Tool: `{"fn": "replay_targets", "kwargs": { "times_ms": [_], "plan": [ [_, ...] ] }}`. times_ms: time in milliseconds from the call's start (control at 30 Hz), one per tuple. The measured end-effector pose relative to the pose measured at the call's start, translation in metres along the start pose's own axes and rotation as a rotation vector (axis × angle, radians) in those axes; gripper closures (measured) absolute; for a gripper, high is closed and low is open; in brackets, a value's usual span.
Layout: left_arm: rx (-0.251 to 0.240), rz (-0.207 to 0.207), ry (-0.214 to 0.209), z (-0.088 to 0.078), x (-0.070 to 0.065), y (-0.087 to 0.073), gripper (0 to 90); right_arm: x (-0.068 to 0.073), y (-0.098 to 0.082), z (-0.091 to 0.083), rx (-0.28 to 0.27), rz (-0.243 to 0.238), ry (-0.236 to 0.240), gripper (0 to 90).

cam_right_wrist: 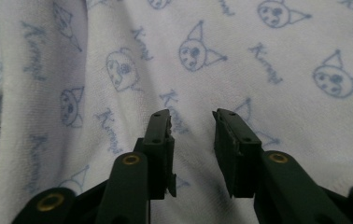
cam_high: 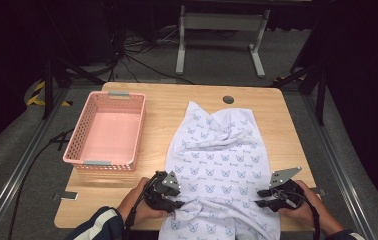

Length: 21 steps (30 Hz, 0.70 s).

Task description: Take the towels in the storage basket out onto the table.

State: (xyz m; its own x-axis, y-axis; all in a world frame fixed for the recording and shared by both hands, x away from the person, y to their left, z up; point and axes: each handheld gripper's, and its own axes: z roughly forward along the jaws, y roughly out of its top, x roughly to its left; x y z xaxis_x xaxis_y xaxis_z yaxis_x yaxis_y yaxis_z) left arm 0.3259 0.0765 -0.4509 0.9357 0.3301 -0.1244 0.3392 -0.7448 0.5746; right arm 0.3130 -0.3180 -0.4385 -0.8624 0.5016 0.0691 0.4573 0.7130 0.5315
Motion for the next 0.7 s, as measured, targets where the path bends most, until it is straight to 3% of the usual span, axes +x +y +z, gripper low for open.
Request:
{"fn": "replay_targets", "kwargs": {
  "times_ms": [33, 100, 167, 267, 367, 433, 500, 533, 567, 633, 700],
  "plan": [
    [-0.041, -0.010, 0.018, -0.002, 0.000, 0.002, 54.0, 0.000, 0.000, 0.000, 0.000, 0.000, 0.000, 59.4],
    [-0.109, -0.036, 0.073, -0.006, 0.008, 0.011, 51.0, -0.012, 0.008, -0.006, -0.062, 0.027, -0.068, 59.8],
    [-0.173, -0.049, 0.141, -0.005, 0.019, 0.025, 46.2, -0.033, 0.018, -0.011, -0.135, 0.058, -0.163, 59.4],
    [-0.201, -0.047, 0.219, 0.008, 0.042, 0.051, 44.3, -0.071, 0.039, -0.009, -0.199, 0.091, -0.272, 66.3],
    [-0.211, -0.087, 0.252, 0.023, 0.067, 0.071, 41.6, -0.115, 0.063, 0.001, -0.241, 0.142, -0.342, 71.5],
    [-0.212, -0.162, 0.260, 0.031, 0.083, 0.078, 43.2, -0.139, 0.073, 0.008, -0.251, 0.176, -0.376, 71.6],
    [-0.192, -0.203, 0.305, 0.039, 0.097, 0.082, 43.2, -0.161, 0.080, 0.019, -0.254, 0.219, -0.406, 71.0],
    [-0.191, -0.248, 0.311, 0.040, 0.104, 0.082, 45.3, -0.167, 0.081, 0.023, -0.241, 0.232, -0.401, 70.9],
    [-0.205, -0.273, 0.280, 0.042, 0.111, 0.080, 44.4, -0.175, 0.083, 0.031, -0.209, 0.255, -0.416, 69.7],
    [-0.148, -0.275, 0.281, 0.046, 0.114, 0.078, 43.5, -0.186, 0.084, 0.041, -0.182, 0.285, -0.409, 69.7],
    [-0.142, -0.271, 0.278, 0.048, 0.114, 0.075, 42.1, -0.188, 0.084, 0.044, -0.177, 0.301, -0.413, 70.0]
  ]
}}
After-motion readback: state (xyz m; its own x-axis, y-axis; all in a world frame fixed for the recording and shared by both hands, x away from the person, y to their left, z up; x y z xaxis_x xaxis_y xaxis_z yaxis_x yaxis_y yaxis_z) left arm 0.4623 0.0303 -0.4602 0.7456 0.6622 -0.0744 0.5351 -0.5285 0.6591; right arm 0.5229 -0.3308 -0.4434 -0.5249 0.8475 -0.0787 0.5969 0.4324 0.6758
